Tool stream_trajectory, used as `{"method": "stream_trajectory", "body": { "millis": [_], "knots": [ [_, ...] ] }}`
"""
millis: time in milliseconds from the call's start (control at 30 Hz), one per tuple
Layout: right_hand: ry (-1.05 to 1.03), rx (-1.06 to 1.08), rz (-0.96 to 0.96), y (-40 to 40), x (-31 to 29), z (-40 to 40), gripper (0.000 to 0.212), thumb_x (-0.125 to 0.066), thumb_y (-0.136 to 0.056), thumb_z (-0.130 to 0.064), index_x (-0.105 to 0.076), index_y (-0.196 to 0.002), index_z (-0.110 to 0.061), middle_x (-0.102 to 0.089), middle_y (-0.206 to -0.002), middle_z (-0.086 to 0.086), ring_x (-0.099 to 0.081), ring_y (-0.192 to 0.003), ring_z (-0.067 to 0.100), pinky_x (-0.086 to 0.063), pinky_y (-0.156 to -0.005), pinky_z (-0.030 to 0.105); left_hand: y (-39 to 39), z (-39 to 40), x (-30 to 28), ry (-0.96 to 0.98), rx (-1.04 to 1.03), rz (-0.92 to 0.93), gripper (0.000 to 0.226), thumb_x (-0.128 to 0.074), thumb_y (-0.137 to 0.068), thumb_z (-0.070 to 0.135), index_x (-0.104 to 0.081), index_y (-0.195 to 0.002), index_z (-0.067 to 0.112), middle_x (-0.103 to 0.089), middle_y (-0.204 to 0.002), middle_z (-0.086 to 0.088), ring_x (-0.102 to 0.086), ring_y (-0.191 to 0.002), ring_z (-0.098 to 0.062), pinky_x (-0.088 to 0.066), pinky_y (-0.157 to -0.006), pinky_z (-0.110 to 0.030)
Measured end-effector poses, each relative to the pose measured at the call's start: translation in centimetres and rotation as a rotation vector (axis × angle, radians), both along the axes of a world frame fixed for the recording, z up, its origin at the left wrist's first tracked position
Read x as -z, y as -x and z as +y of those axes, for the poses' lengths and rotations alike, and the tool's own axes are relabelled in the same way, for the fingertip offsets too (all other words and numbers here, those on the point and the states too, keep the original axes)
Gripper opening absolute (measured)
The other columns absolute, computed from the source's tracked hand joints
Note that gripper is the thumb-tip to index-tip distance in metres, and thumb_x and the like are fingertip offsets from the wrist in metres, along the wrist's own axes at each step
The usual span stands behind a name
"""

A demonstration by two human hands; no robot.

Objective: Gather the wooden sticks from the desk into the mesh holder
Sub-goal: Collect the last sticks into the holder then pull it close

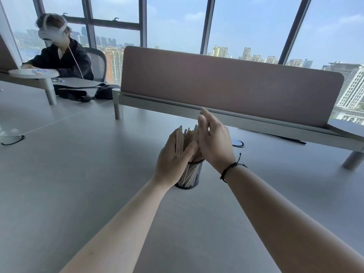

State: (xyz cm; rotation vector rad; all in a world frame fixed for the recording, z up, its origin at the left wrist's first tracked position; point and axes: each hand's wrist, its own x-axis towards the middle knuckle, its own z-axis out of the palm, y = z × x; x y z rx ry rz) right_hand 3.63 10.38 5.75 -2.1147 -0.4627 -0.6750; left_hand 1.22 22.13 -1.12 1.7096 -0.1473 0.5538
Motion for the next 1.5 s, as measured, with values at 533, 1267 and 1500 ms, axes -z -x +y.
{"method": "stream_trajectory", "body": {
  "millis": [533, 1267, 1500],
  "knots": [
    [0.028, -0.155, 0.151, 0.2, 0.1, -1.1, 0.038, -0.042, -0.101, -0.043, -0.056, -0.133, -0.03, -0.06, -0.13, -0.01, -0.053, -0.118, 0.007, -0.04, -0.093, 0.025, -0.4, -0.7, -0.1, -0.006, -0.051, -0.057, 0.031, -0.04, -0.106, 0.038, -0.068, -0.116, 0.028, -0.073, -0.111, 0.014, -0.066, -0.108, -0.008, -0.051, -0.097, -0.045],
    [0.48, -0.034, -0.151, -0.9, 2.1, -0.6, 0.041, -0.034, -0.098, -0.037, -0.057, -0.07, -0.016, -0.065, -0.075, -0.005, -0.055, -0.068, 0.021, -0.049, -0.06, 0.038, 0.2, -0.9, 0.9, -0.351, -0.051, -0.048, 0.057, -0.076, -0.059, 0.054, -0.062, -0.107, 0.025, -0.064, -0.093, 0.015, -0.061, -0.094, -0.008, -0.048, -0.076, -0.022],
    [0.186, -0.135, -0.016, 1.1, 1.3, -2.8, 0.037, -0.043, -0.101, -0.035, -0.055, -0.135, -0.027, -0.059, -0.135, -0.009, -0.055, -0.119, 0.009, -0.042, -0.099, 0.03, 0.8, -1.2, 2.5, -0.071, 0.004, 0.131, 0.09, -0.095, -0.052, 0.043, -0.053, -0.131, 0.029, -0.074, -0.106, 0.016, -0.069, -0.103, -0.004, -0.055, -0.09, -0.035]
  ]
}}
